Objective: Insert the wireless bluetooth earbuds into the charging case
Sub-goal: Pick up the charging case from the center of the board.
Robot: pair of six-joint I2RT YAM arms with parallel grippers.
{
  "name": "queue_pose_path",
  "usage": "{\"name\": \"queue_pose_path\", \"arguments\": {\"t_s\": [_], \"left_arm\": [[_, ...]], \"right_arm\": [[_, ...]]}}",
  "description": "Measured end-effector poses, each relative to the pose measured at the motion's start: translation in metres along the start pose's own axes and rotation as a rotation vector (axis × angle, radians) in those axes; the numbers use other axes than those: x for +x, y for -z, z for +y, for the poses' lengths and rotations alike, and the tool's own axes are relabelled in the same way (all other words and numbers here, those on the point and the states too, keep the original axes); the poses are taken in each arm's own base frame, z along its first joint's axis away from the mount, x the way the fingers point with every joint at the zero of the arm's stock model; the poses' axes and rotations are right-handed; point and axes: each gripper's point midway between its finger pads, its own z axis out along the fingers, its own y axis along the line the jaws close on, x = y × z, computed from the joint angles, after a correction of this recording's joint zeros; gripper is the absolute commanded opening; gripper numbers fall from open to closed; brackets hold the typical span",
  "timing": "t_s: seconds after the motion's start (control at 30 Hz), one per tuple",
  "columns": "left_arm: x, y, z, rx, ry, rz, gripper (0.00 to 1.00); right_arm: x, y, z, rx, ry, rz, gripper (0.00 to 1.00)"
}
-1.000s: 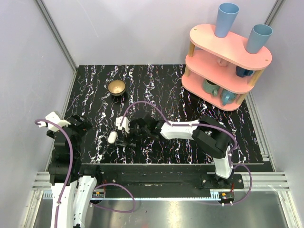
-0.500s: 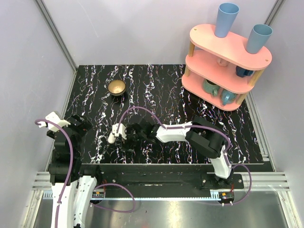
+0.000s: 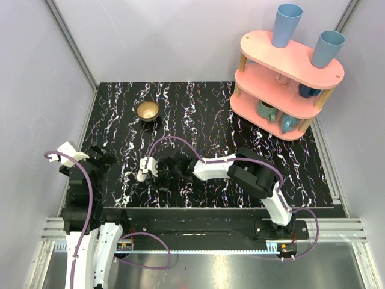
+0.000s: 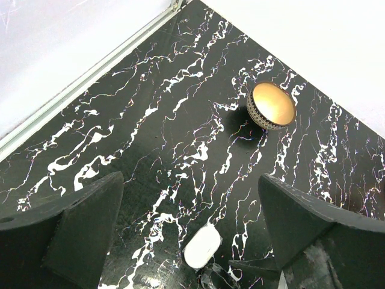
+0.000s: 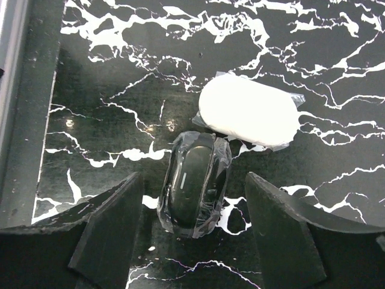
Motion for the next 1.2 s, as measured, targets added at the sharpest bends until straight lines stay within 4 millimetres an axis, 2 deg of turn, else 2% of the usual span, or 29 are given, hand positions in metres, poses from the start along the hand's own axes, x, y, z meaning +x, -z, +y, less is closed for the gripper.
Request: {"name": "queue_pose_path", "arguments": {"t_s": [0.07, 0.2, 0.63, 0.73, 0.87, 1.07, 1.2], "left_arm": [[0.0, 0.0, 0.0, 0.001, 0.0, 0.0, 0.99], [0.0, 0.0, 0.0, 0.0, 0.0, 0.0, 0.99], [0.003, -0.002, 0.001, -0.005, -0.005, 0.011, 0.99], [0.003, -0.002, 0.001, -0.005, -0.005, 0.011, 0.99], [0.003, -0.002, 0.001, -0.005, -0.005, 0.011, 0.99], [0.005, -0.004, 0.0, -0.007, -0.004, 0.021, 0.99], [0.005, -0.005, 0.003, -0.022, 0.004, 0.021, 0.99]], "right_arm": [[0.004, -0.001, -0.001, 0.006, -0.003, 0.009, 0.73], [0.008, -0.002, -0.002, 0.018, -0.007, 0.021, 0.64], [0.016, -0.001, -0.008, 0.066, -0.012, 0.039, 0.64], [0.016, -0.002, -0.009, 0.069, -0.005, 0.034, 0.55], [0.016, -0.002, -0.009, 0.069, 0.001, 0.031, 0.38], [0.017, -0.001, -0.009, 0.074, -0.005, 0.029, 0.27], [0.021, 0.012, -0.005, 0.098, -0.017, 0.033, 0.21]]}}
